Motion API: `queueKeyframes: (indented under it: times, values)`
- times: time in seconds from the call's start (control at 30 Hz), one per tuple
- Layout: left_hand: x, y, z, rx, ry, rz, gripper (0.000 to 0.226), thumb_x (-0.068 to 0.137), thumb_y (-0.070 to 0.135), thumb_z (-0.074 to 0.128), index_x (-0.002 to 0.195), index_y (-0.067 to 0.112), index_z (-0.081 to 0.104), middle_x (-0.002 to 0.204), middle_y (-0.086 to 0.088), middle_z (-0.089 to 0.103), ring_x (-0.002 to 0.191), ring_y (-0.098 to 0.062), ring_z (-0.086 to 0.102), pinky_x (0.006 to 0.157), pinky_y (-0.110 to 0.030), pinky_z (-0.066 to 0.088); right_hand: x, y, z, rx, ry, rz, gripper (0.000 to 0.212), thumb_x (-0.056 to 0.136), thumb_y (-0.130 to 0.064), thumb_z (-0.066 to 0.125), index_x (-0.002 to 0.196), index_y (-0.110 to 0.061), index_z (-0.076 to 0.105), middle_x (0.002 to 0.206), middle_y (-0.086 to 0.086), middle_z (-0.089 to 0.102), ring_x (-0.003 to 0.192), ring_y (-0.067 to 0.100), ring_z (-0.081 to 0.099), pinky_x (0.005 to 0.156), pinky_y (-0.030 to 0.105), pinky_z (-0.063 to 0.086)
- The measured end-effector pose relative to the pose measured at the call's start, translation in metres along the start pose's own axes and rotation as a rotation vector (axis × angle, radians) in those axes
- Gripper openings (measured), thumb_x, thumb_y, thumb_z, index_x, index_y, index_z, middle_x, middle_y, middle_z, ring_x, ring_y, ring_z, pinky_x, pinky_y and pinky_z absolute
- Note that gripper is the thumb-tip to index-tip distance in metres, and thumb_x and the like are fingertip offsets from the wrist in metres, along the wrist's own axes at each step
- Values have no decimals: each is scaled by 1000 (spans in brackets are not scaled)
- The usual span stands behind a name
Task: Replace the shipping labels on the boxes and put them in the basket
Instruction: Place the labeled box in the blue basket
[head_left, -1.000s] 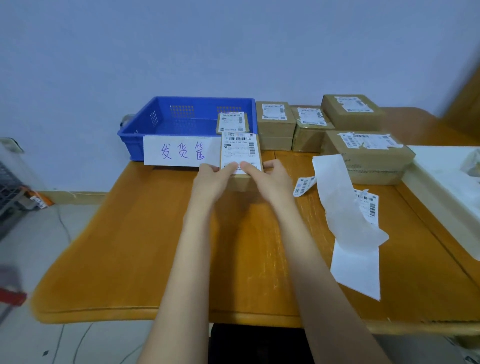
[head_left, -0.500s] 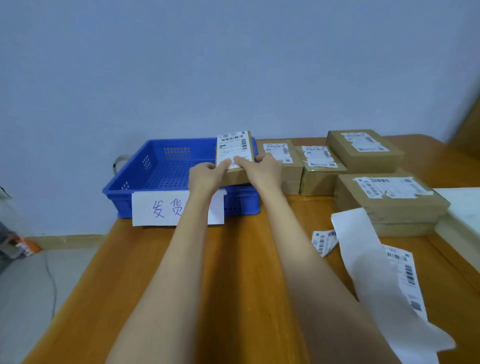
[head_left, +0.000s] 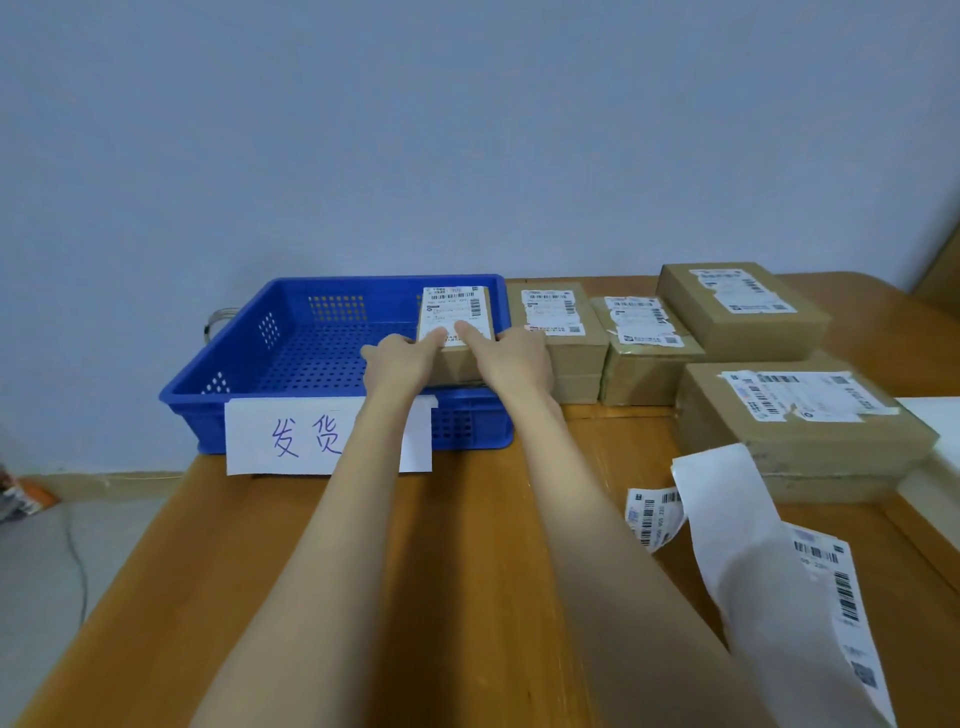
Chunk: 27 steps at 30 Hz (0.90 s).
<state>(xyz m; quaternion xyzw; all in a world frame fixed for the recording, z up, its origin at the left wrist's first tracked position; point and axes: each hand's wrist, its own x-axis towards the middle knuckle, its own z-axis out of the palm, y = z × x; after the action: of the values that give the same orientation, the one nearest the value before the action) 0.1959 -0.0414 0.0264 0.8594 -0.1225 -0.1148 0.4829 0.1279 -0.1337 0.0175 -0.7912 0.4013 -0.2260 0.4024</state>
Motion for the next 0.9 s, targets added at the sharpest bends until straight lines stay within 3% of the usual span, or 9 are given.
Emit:
queueKeyframes:
  times: [0.1,0.23,0.37,0.5,0.57,0.6,0.7,0.8,0.9]
  values:
    - [-12,11,-6,-123,136,7,64,97,45,56,142,4,37,145,-15,27,116,-33,52,87,-36,43,-6,3,-16,109,28,-17,70,88,-71,44,117,-9,57,130,11,45,114,28,51,93,40,47]
    - [-38,45,-6,-191,224,237,42,96,30,58,130,8,50,132,-7,45,100,-15,48,83,-29,38,-7,12,-61,200,206,-86,48,90,-54,55,114,-13,59,130,6,47,117,23,50,90,34,43]
    - [-86,89,32,-268,-65,373,25,96,31,58,115,14,58,104,6,60,100,-16,58,78,-25,45,-13,23,-129,247,317,-41,43,87,-47,61,115,-15,58,127,3,46,113,20,51,91,33,42]
    - [-131,106,93,12,-450,330,44,99,50,48,112,9,58,109,-6,62,108,-26,62,83,-33,46,-33,85,-195,322,454,188,77,77,-63,60,133,-11,48,135,6,52,118,25,53,99,44,45]
    - [-145,98,122,97,-585,236,43,98,57,45,101,16,56,106,-4,59,100,-25,62,78,-30,44,-52,124,-209,376,524,325,81,83,-56,63,142,-7,38,143,8,46,126,28,49,103,43,42]
    - [-152,91,133,96,-632,167,50,97,60,46,113,14,55,116,-6,58,104,-25,61,80,-31,43,-62,141,-213,404,557,377,81,85,-52,65,144,-6,34,145,10,42,128,29,47,104,43,41]
    - [-167,77,161,48,-705,0,81,92,63,52,148,6,39,150,-12,44,127,-29,52,90,-34,41,-74,178,-218,431,669,512,82,80,-53,70,139,-10,31,144,12,37,127,31,44,101,46,43]
    - [-176,75,172,25,-708,-45,75,92,60,55,143,7,46,150,-11,46,130,-30,49,86,-33,37,-71,194,-228,299,604,600,91,81,-60,66,145,-11,25,150,14,27,136,33,32,108,48,36]
    - [-176,78,177,-4,-684,-49,64,93,56,56,135,7,53,139,-10,53,107,-26,53,83,-31,37,-65,199,-230,259,532,555,98,83,-62,61,152,-9,15,157,14,20,143,32,24,113,49,28]
